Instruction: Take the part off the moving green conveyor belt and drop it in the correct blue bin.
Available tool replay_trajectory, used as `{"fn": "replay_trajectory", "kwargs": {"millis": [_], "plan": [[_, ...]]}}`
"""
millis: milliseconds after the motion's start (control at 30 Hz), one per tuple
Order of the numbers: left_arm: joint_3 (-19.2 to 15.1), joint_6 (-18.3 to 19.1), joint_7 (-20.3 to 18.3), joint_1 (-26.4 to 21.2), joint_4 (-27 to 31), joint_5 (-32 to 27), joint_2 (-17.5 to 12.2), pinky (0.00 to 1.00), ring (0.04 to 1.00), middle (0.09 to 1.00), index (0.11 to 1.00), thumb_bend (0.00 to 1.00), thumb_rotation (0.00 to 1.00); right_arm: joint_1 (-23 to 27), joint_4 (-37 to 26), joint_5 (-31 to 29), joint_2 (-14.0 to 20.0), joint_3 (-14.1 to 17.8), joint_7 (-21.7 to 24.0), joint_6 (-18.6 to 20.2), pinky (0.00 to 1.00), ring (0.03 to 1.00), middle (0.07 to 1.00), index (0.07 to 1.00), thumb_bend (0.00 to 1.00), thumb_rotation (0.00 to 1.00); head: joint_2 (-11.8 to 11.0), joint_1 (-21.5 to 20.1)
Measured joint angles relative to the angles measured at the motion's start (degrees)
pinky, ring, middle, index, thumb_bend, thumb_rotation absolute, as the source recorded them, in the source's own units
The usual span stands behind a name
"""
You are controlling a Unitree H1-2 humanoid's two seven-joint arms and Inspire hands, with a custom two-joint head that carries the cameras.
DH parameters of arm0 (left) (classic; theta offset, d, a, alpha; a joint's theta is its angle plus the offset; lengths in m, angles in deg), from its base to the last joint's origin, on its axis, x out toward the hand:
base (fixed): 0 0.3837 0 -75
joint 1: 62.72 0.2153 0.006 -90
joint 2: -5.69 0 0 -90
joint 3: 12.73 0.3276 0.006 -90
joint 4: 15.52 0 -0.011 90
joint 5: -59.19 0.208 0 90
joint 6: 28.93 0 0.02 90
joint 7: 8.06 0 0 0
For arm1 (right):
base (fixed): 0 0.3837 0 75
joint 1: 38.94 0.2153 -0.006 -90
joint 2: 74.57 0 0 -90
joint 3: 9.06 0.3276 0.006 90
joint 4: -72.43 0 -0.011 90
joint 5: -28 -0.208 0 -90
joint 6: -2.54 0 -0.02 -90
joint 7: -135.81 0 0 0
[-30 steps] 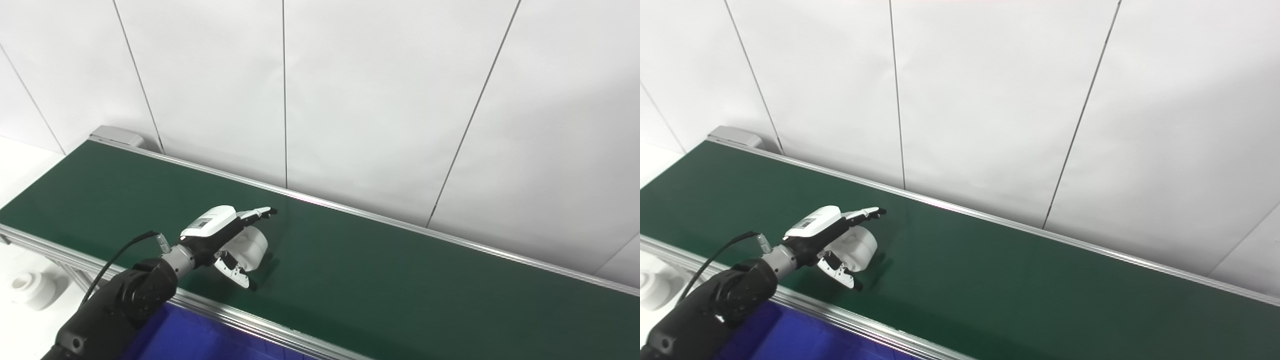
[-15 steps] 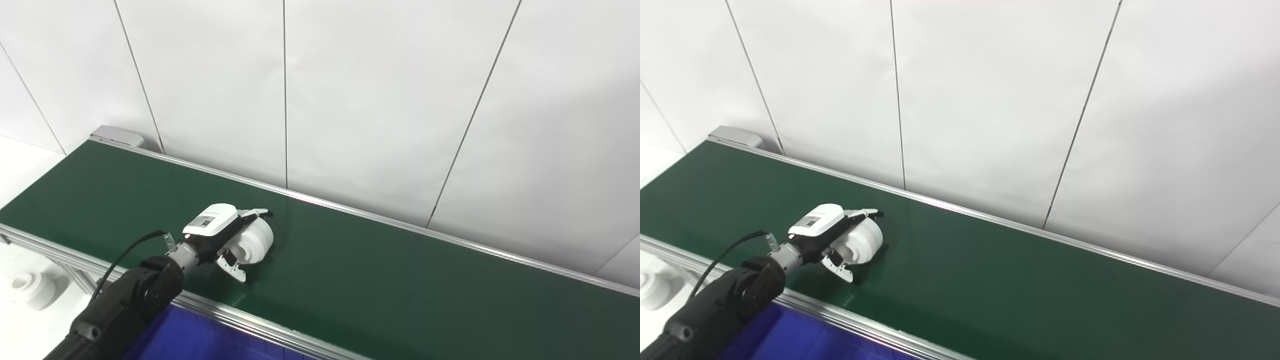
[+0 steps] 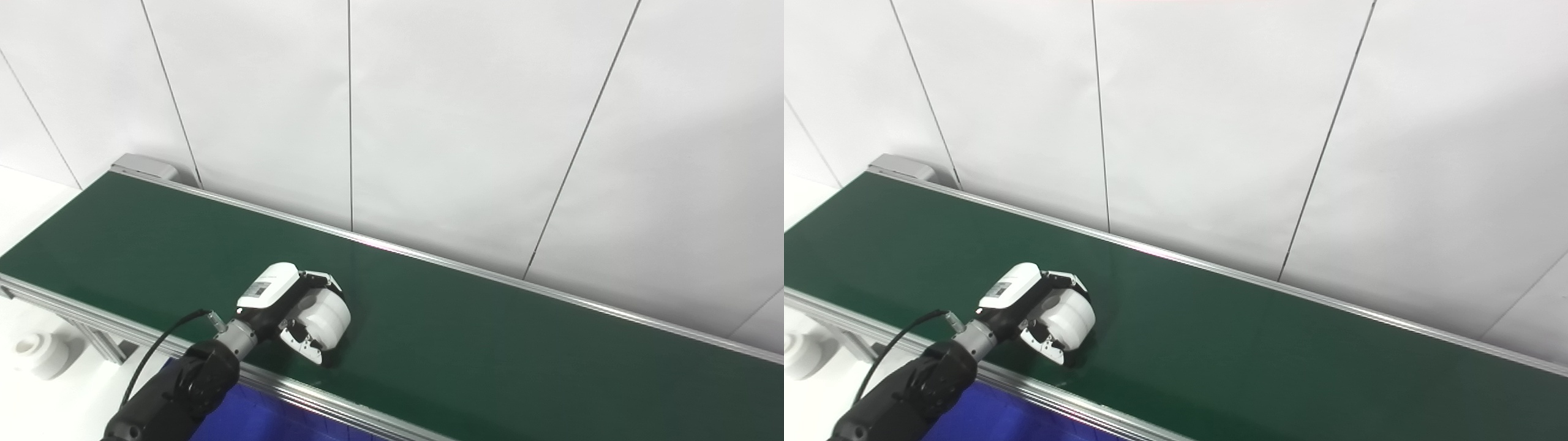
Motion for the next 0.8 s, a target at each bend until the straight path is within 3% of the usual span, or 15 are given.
{"fn": "replay_trajectory", "kwargs": {"millis": [133, 200, 267, 300, 400, 433, 467, 567, 633, 667, 733, 800], "plan": [[-1.34, -1.68, 0.09, 2.59, 4.03, -2.07, 0.51, 0.38, 0.386, 0.484, 0.549, 0.49, 0.00, -0.19, -0.29, 0.25, 0.12, 0.07, 0.01, 0.00, 0.61, 0.833, 0.885, 0.946, 0.82, 0.52, 0.80, -0.44], [-1.72, -2.65, 0.41, 4.17, 6.58, -3.16, 0.80, 0.41, 0.406, 0.497, 0.535, 0.50, 0.00, -0.30, -0.86, 0.89, 0.36, 0.06, 0.00, 0.00, 0.65, 0.833, 0.881, 0.942, 0.81, 0.52, 3.77, -2.80], [-1.89, -3.71, 0.37, 6.09, 9.84, -4.48, 0.96, 0.43, 0.421, 0.504, 0.517, 0.50, 0.00, -0.56, -1.58, 1.45, 0.61, 0.13, -0.02, 0.00, 0.66, 0.824, 0.877, 0.937, 0.81, 0.52, 3.78, -2.81], [-1.97, -3.95, 0.37, 7.10, 11.53, -5.21, 0.96, 0.36, 0.394, 0.489, 0.537, 0.50, 0.00, -0.76, -2.20, 1.88, 0.72, 0.20, -0.02, 0.00, 0.64, 0.819, 0.876, 0.934, 0.81, 0.53, 7.70, -6.64], [-2.28, -4.23, 0.37, 11.34, 18.59, -6.92, 0.92, 0.31, 0.373, 0.479, 0.552, 0.49, 0.00, -1.62, -4.18, 2.20, 0.77, 0.45, 0.00, -0.02, 0.65, 0.811, 0.869, 0.921, 0.79, 0.52, 9.67, -8.88], [-2.26, -4.45, 0.38, 12.72, 20.50, -7.53, 0.92, 0.32, 0.381, 0.483, 0.551, 0.49, 0.00, -2.02, -5.02, 2.30, 0.76, 0.59, 0.03, -0.05, 0.66, 0.815, 0.870, 0.918, 0.78, 0.53, 13.07, -12.62], [-2.21, -4.45, 0.37, 13.83, 21.90, -7.96, 0.92, 0.31, 0.379, 0.483, 0.553, 0.49, 0.00, -2.34, -5.79, 2.36, 0.76, 0.75, 0.16, -0.09, 0.66, 0.817, 0.870, 0.917, 0.77, 0.53, 13.10, -12.66], [-1.80, -4.43, 0.29, 16.87, 25.20, -9.61, 0.93, 0.27, 0.362, 0.466, 0.554, 0.49, 0.00, -3.53, -8.00, 2.39, 0.74, 2.23, 1.71, -0.23, 0.71, 0.818, 0.862, 0.912, 0.76, 0.57, 16.51, -15.55], [-1.38, -4.44, 0.08, 18.06, 26.26, -10.01, 1.03, 0.24, 0.373, 0.482, 0.524, 0.50, 0.00, -4.37, -8.89, 2.46, 0.62, 3.56, 3.05, -0.26, 0.73, 0.818, 0.859, 0.914, 0.76, 0.59, 16.53, -15.56], [-1.18, -4.41, -0.25, 18.47, 26.69, -10.36, 1.23, 0.23, 0.379, 0.498, 0.505, 0.50, 0.00, -4.89, -9.30, 2.54, 0.46, 4.51, 3.96, -0.26, 0.73, 0.822, 0.860, 0.915, 0.75, 0.60, 18.53, -16.43], [0.11, -4.39, -0.54, 19.47, 27.97, -12.13, 2.02, 0.28, 0.367, 0.492, 0.546, 0.49, 0.00, -6.27, -11.02, 2.57, 0.15, 6.53, 5.63, -0.26, 0.73, 0.830, 0.860, 0.911, 0.76, 0.58, 19.16, -16.79], [1.76, -4.40, -1.31, 20.51, 28.72, -12.69, 2.83, 0.21, 0.282, 0.484, 0.516, 0.51, 0.00, -7.16, -12.15, 2.54, -0.33, 7.78, 7.16, -0.27, 0.77, 0.829, 0.857, 0.905, 0.75, 0.58, 21.70, -17.75]]}}
